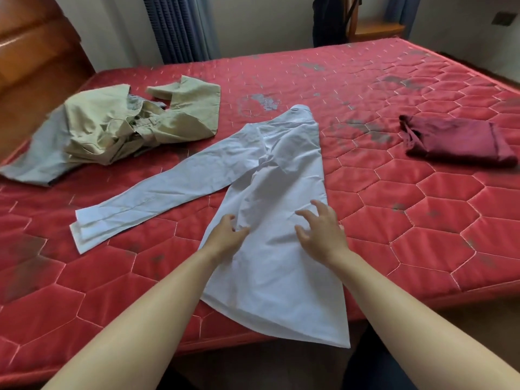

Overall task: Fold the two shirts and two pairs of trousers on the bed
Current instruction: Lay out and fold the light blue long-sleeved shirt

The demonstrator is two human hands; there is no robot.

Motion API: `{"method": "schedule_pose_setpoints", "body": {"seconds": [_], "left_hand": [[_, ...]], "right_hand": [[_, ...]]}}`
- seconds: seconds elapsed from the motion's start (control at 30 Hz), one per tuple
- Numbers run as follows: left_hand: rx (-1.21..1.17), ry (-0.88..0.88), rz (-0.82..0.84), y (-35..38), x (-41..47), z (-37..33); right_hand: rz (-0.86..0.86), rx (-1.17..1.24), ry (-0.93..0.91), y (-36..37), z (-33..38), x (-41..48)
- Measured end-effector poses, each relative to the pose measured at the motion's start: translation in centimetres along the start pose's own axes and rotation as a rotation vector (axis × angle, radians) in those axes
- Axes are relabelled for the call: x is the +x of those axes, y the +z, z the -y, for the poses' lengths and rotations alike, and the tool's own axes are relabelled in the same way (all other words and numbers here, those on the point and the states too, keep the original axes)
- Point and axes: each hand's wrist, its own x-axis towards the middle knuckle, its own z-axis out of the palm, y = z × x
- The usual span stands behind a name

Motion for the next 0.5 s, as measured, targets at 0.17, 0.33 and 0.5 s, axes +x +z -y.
{"method": "schedule_pose_setpoints", "body": {"seconds": [0.17,0.33,0.5], "left_hand": [[0.182,0.105,-0.072,1.5,0.6,0.1],[0.098,0.175,-0.057,4.5,-1.1,-1.4],[0.095,0.267,0.151,9.3,-1.9,-5.3]], "right_hand": [[-0.073,-0.068,0.175,1.6,-1.3,-0.8],[-0.062,-0.081,0.1,-0.8,-4.6,-0.1],[-0.107,-0.286,0.22,-5.7,-10.3,1.1]]}}
